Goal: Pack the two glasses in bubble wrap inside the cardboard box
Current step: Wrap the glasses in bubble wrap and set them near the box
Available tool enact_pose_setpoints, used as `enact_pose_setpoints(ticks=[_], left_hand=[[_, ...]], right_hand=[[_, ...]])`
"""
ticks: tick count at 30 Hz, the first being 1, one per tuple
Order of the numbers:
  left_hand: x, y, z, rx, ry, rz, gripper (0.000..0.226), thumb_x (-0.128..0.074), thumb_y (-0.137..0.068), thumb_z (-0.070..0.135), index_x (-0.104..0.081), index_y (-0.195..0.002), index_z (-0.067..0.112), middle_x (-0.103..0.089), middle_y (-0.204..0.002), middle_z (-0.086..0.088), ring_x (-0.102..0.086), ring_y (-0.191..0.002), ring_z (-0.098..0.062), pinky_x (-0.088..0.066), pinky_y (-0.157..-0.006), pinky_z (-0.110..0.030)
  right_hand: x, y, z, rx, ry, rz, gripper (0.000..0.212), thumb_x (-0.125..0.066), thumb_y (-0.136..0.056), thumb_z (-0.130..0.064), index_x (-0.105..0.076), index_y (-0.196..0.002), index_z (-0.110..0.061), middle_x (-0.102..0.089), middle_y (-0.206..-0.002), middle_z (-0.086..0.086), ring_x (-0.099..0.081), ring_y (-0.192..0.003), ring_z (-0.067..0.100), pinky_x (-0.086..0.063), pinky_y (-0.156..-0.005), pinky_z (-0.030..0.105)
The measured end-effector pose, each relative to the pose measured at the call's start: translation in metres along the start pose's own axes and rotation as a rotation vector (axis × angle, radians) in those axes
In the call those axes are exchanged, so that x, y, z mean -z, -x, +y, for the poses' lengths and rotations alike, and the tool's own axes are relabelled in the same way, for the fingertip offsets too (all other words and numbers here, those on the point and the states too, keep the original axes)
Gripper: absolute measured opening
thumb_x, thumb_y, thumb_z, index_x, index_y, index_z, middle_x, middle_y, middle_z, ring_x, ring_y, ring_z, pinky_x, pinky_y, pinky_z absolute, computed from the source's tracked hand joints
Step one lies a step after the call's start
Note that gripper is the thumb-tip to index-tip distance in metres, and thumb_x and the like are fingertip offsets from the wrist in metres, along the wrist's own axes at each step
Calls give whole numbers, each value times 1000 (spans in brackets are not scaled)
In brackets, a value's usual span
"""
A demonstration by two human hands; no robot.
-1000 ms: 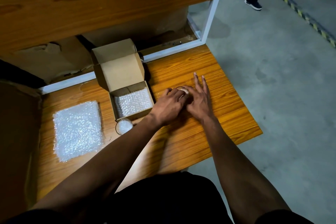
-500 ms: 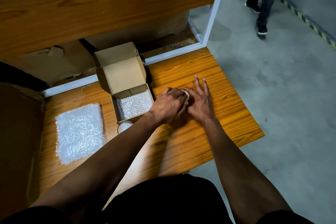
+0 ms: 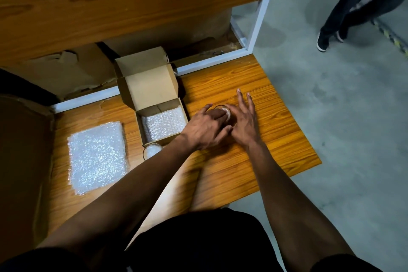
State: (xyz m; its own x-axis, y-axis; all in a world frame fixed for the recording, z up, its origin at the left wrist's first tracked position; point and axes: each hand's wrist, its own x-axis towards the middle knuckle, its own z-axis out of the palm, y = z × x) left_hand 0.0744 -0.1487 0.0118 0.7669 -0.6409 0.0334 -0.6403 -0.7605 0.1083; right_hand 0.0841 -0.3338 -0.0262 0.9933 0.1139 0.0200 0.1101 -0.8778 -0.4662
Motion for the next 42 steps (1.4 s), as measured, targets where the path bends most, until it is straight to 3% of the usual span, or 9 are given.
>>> enact_pose_setpoints(ticks=[9,14,20,26,29,36,38,40,42], left_hand=[[-1,-2,5,82,89,-22,61,-29,-98,45,-72,-126,12,-72,-132,-11,-66,-125,-29,-21,-129,-51],[15,-10,8,9,11,-81,41,-56,-99,35,-65,-134,14,-66,-138,-11,-59,-133,-29,-19,-128,-52],[7,-6,11,117,59,-142,68,-26,-93,52,-61,-139,18,-60,-147,-11,-57,-135,-28,-15,-130,-55],[28,-9,17,66,-33,-159,40,-52,-101,40,-64,-132,17,-67,-136,-11,-61,-128,-29,-18,-129,-51],[26,-4,17,104,-50,-150,36,-53,-100,38,-67,-123,15,-72,-123,-12,-66,-117,-31,-22,-129,-50],[21,-1,7,112,27,-213,38,-52,-99,36,-69,-129,21,-71,-133,-6,-65,-121,-31,-21,-128,-49],[25,3,2,141,137,-197,35,-53,-93,34,-73,-119,20,-74,-120,-9,-68,-110,-37,-38,-119,-50],[25,15,-4,194,275,-96,37,-54,-88,32,-76,-114,17,-75,-114,-10,-69,-103,-37,-55,-96,-49],[25,32,-12,236,328,55,36,-56,-89,32,-77,-113,16,-74,-114,-6,-68,-102,-32,-58,-84,-44]], right_hand=[[2,1,-2,13,-41,-1,65,-81,-81,-42,-59,-142,-34,1,-175,-7,9,-160,27,-23,-125,58],[2,3,-4,10,-29,-2,66,-78,-83,-48,-57,-144,-35,2,-175,-8,10,-161,26,-20,-126,58],[2,7,-8,3,-39,-18,67,-79,-84,-46,-56,-146,-34,1,-175,-7,10,-160,26,-19,-127,56],[4,9,-11,7,-28,-20,63,-78,-87,-40,-57,-146,-32,-1,-175,-6,9,-161,27,-18,-128,54],[2,9,-13,6,-17,-20,63,-76,-88,-40,-57,-147,-31,-1,-175,-5,9,-161,27,-18,-127,55],[-2,8,-10,23,1,-16,65,-80,-83,-47,-59,-143,-31,-9,-175,-4,3,-161,27,-21,-126,53],[-3,8,-9,34,-37,-18,66,-79,-82,-46,-59,-143,-31,-18,-173,-4,-5,-160,26,-24,-124,53],[-4,11,-10,41,-110,-43,67,-80,-83,-44,-58,-144,-29,-32,-169,-3,-17,-158,25,-27,-122,51],[-5,11,-12,32,-174,-48,71,-84,-81,-44,-58,-144,-25,-47,-160,0,-33,-152,25,-34,-120,48]])
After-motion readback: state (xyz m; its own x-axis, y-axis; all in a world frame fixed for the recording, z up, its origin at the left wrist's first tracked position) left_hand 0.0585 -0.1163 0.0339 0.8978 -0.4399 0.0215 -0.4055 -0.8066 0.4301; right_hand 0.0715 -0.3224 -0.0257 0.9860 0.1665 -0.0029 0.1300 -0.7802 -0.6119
